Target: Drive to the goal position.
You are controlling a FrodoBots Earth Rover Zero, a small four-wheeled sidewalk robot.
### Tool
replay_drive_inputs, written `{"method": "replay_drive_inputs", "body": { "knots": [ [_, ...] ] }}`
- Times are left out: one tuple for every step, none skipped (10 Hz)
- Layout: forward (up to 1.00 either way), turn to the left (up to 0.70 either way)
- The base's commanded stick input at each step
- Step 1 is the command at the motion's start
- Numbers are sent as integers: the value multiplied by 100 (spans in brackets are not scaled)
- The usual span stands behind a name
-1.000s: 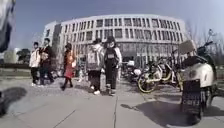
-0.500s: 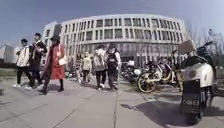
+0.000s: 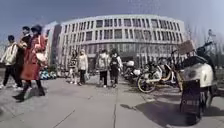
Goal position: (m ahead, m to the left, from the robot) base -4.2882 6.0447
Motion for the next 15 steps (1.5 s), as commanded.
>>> {"method": "replay_drive_inputs", "body": {
  "knots": [
    [49, 0],
    [45, 0],
    [43, 0],
    [43, 0],
    [43, 0],
    [43, 0],
    [43, 0],
    [41, 0],
    [41, 0],
    [41, 0],
    [41, 0],
    [41, 0],
    [41, 0],
    [41, 0],
    [41, 0]
  ]
}}
